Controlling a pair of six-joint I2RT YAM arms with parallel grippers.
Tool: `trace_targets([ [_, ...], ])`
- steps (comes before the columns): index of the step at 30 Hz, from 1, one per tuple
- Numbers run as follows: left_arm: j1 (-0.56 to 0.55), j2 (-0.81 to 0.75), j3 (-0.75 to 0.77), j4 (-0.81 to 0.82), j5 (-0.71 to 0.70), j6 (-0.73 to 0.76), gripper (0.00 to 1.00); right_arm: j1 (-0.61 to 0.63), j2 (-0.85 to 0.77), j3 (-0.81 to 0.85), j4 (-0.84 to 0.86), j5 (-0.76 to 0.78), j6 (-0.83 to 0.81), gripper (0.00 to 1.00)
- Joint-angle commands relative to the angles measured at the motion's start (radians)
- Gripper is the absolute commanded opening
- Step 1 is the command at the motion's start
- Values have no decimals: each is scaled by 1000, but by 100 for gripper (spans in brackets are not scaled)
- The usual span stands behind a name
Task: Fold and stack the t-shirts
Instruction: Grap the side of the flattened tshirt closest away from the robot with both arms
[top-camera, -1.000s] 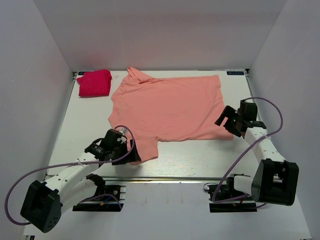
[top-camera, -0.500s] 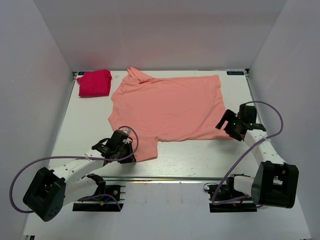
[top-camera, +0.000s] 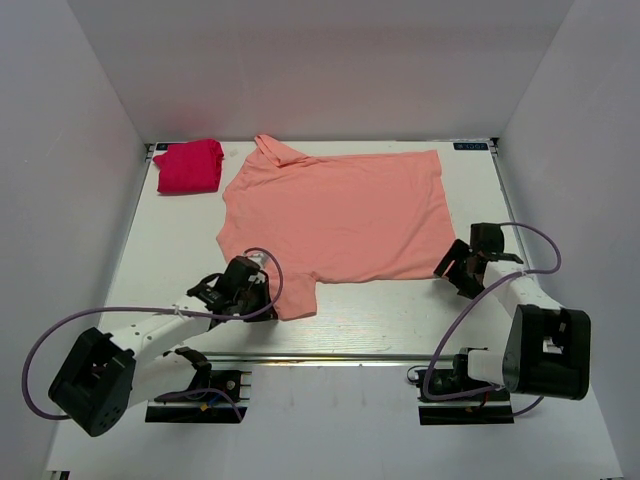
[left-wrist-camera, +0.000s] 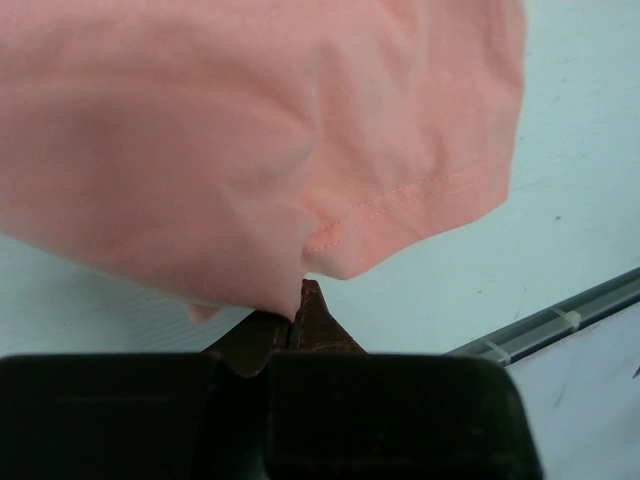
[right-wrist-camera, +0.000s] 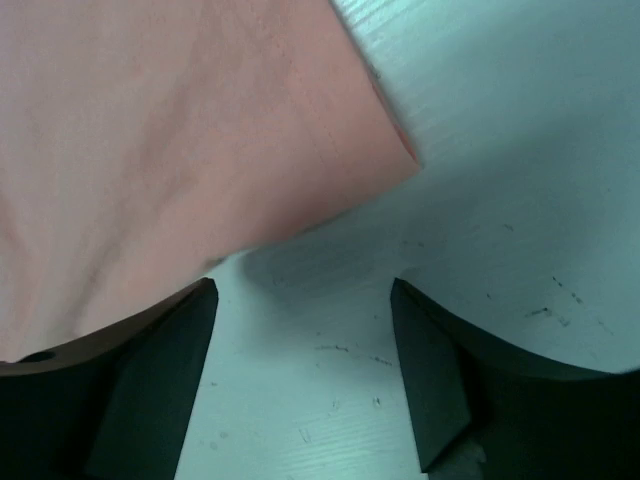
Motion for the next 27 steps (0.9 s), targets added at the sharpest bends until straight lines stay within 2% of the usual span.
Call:
trace_targets([
  [1, -6, -45, 54, 18, 38, 29, 0, -6, 40, 0, 100, 33, 36, 76],
  [8, -6, -66, 94, 27, 62, 38, 0, -3, 145, 10, 168, 22, 55, 54],
  [9, -6, -52, 105, 27, 62, 38, 0, -3, 146, 13, 173, 18, 55, 35],
  [11, -6, -40, 129, 27, 73, 38, 0, -3, 143, 24, 170, 2, 50, 20],
  [12, -6, -40, 139, 27, 73, 38, 0, -3, 137, 26, 160, -2, 49, 5],
  [13, 3, -26, 148, 36, 73, 49, 0, -1, 131, 38, 154, -1, 45, 0],
  [16, 14, -8, 192, 46, 82, 49, 0, 2, 90, 50, 148, -18, 22, 0],
  [21, 14, 33, 280, 32, -11, 71, 0, 2, 53, 96, 117, -69, 4, 0],
  [27, 23, 112, 395, 16, -148, 61, 0, 2, 117, 185, 107, -103, -21, 0],
])
